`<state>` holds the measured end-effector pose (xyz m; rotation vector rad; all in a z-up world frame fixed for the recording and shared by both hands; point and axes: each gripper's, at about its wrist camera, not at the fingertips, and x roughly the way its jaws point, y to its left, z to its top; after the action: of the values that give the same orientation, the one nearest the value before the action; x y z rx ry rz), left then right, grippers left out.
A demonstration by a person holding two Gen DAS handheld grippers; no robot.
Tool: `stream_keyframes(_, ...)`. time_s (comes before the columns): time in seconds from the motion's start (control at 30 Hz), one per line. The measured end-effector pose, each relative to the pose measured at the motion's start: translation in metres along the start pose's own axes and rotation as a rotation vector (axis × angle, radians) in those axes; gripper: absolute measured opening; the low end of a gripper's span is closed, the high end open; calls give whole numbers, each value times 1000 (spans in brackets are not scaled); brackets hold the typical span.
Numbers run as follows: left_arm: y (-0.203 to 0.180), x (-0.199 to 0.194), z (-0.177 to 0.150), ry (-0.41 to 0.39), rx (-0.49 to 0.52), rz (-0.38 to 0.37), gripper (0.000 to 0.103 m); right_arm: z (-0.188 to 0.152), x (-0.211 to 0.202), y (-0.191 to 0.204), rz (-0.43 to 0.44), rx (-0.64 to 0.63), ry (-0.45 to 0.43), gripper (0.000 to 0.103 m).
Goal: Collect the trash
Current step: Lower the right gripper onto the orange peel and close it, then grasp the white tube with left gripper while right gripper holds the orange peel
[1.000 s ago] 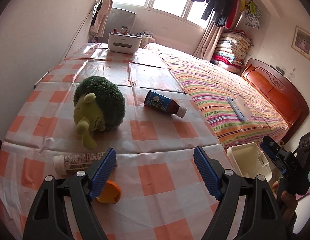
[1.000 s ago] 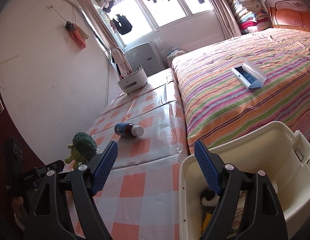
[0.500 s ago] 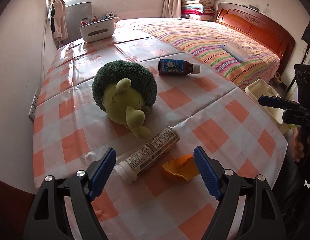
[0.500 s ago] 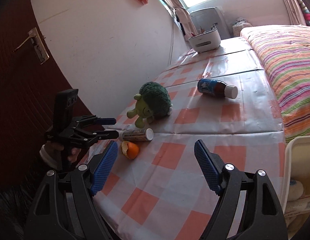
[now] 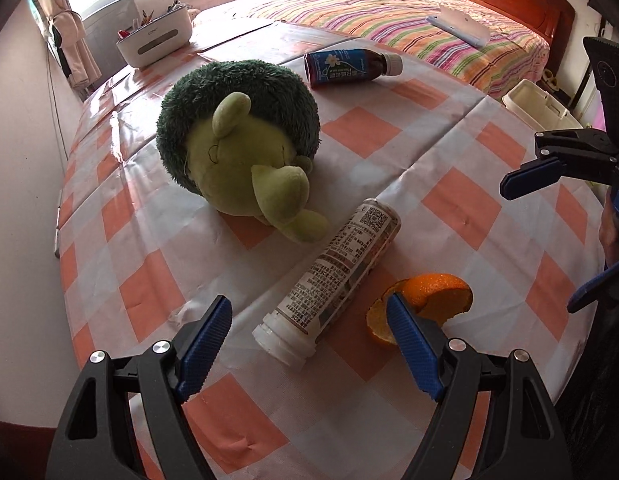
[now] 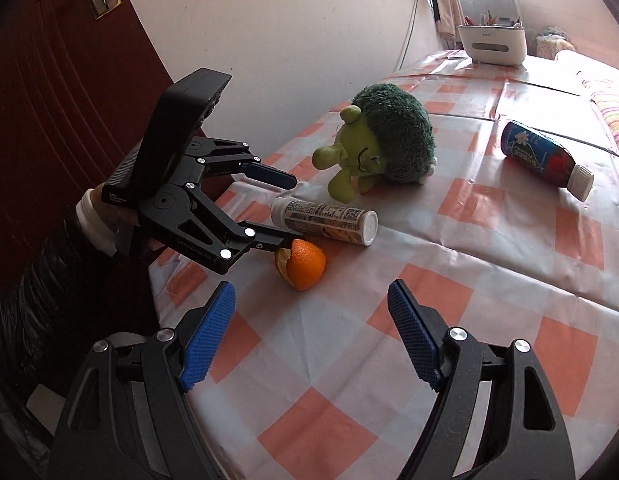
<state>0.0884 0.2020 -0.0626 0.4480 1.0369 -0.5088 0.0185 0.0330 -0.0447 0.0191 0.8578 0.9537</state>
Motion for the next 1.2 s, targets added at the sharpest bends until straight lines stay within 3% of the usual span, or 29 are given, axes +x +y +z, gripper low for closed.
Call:
stream_keyframes(0.17, -1, 8, 1, 32, 12, -32, 77, 10, 25, 1, 17, -5, 60, 61)
stream_keyframes(0.27, -1, 9, 0, 34, 0, -59, 77, 12, 37, -1, 27, 8, 88, 59)
stream_keyframes(0.3, -1, 9, 0, 34, -4, -67, 77, 12, 41, -1, 26, 8, 100, 53)
stream_keyframes(0.57, -2, 13, -1, 33, -31, -101, 77, 12, 55, -12, 33, 53, 136, 40)
stream_keyframes(0.7, 0, 15, 1, 33, -50, -111, 77, 14, 53, -16, 22, 60, 123, 18)
stream_keyframes(1.2, -22, 22, 17, 23, -52, -109, 77, 8, 20, -31, -39, 118, 41, 14)
